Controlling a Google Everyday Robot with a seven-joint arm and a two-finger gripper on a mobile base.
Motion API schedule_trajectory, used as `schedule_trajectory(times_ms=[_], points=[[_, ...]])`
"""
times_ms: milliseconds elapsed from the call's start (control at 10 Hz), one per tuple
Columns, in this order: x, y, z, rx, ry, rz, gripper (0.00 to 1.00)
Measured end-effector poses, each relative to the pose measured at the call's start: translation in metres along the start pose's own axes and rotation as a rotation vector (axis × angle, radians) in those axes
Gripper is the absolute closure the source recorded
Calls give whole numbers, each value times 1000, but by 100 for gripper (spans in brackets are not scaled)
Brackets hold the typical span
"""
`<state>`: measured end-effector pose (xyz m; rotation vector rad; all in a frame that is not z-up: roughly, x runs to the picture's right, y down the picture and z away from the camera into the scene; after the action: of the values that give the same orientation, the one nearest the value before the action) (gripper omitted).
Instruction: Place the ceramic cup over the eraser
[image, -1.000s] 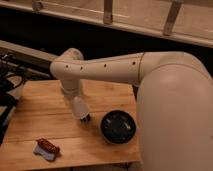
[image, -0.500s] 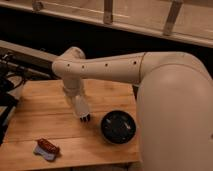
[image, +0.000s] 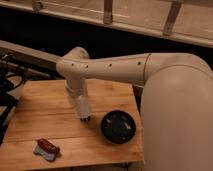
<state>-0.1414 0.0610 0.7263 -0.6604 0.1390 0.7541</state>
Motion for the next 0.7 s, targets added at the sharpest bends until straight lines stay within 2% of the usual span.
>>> schedule_trajectory(times_ms=[300, 400, 700], points=[[4, -5, 5, -10, 9, 15, 24], [5, -6, 6, -8, 12, 13, 20], [5, -5, 5, -13, 2, -7, 22]])
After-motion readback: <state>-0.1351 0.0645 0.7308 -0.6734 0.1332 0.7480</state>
